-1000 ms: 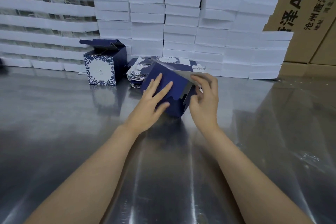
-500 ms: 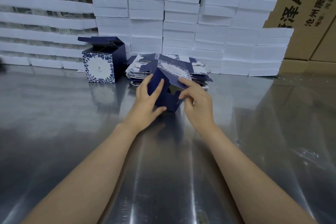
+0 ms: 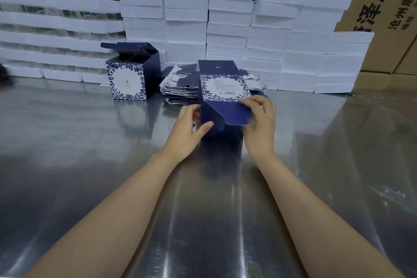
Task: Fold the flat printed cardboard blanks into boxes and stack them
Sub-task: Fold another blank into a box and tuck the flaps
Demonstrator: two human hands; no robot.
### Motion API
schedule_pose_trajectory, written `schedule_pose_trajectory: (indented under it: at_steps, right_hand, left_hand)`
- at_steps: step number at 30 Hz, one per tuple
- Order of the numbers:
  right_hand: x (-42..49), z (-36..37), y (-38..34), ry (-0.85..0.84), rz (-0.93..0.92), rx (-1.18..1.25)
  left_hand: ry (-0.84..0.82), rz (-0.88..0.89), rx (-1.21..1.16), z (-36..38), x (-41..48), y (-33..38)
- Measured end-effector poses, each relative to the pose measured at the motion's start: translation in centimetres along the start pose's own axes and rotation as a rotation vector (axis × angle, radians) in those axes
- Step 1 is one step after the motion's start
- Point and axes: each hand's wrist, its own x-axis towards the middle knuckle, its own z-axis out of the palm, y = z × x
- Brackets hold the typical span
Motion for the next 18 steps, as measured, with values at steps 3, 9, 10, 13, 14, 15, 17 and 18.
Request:
schedule_pose_trajectory:
  at_steps: [3,9,10,13,14,15,17,18]
  right_hand:
    - [0.1,-0.1,0.1,-0.097,-0.06,0.018]
    - [-0.7,0.2,-1.3,-0.267,0.013,0.206]
    - [-0.7,0.2,-1.4,-0.257,0.011,0.205]
    - [-0.8,0.3,-1.6,-0.259,0.009,0.188]
    - [-0.9,0.4,-1.6,-0.271,0.018,0.187]
    - [-0.9,0.5,-1.5,-0.279,0.018,0.175]
    - [-0.8,0.5,-1.1,-0.256,-0.014,0.103]
    - [-0.8,0.5,-0.9,-0.229,-0.03,0.054]
  left_hand:
    - [-0.003,-0.059,-0.049,-0.1,0.0,-0.1]
    - [0.149,-0.143,-0.255,-0.6,0.2,0.2]
    - [0.16,-0.142,-0.262,-0.7,0.2,0.2]
    - [0.176,-0.129,-0.279,-0.9,0.0,0.4]
    - [0.181,-0.12,-0.282,-0.9,0.0,0.5]
    - [0.183,-0.113,-0.282,-0.9,0.0,0.6]
    - [0.169,-0.113,-0.303,-0.9,-0.1,0.7]
    - [0.154,-0.114,-0.322,-0.8,-0.1,0.7]
